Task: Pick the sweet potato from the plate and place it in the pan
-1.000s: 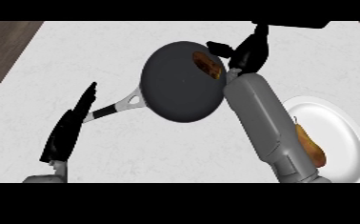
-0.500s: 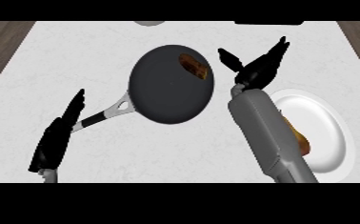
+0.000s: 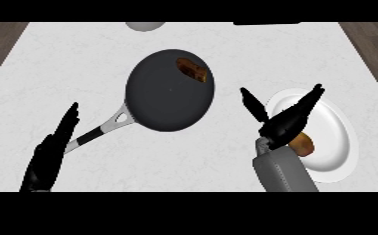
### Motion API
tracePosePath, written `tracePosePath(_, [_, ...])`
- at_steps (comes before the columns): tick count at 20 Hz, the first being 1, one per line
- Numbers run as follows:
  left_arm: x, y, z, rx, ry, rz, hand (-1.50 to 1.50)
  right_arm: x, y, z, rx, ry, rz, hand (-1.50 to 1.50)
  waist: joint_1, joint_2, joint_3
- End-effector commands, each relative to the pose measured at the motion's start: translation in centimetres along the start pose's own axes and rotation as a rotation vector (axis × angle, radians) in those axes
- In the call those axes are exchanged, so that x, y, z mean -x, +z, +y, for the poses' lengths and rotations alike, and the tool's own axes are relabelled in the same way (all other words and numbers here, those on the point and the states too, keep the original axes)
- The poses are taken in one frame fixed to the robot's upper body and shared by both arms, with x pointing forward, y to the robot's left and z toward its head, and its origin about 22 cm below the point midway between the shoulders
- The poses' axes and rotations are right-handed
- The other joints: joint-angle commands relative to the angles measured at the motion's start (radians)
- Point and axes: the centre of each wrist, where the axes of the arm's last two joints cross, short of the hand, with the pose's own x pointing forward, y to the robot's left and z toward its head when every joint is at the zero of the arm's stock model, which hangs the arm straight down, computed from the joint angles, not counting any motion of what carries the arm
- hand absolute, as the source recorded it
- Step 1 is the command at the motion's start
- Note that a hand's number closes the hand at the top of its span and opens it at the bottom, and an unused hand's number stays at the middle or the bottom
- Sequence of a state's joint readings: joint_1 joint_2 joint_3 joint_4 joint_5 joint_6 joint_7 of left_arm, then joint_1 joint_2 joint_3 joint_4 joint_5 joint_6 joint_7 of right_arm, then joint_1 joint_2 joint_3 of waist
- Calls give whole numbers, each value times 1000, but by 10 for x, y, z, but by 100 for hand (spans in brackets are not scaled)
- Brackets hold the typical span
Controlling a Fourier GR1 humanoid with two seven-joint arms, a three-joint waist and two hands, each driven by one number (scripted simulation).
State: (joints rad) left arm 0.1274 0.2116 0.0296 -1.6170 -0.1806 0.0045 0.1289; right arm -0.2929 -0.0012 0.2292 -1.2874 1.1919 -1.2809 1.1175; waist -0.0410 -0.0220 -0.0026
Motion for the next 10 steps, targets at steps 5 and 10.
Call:
tracePosePath(5, [1, 2, -5, -4, 7, -11, 0, 10, 39, -111, 40, -24, -2, -150, -3, 9, 0])
tracePosePath(10, [-7, 7, -9, 5, 4, -34, 0, 6, 69, -170, 44, 4, 9, -150, 22, 16, 2])
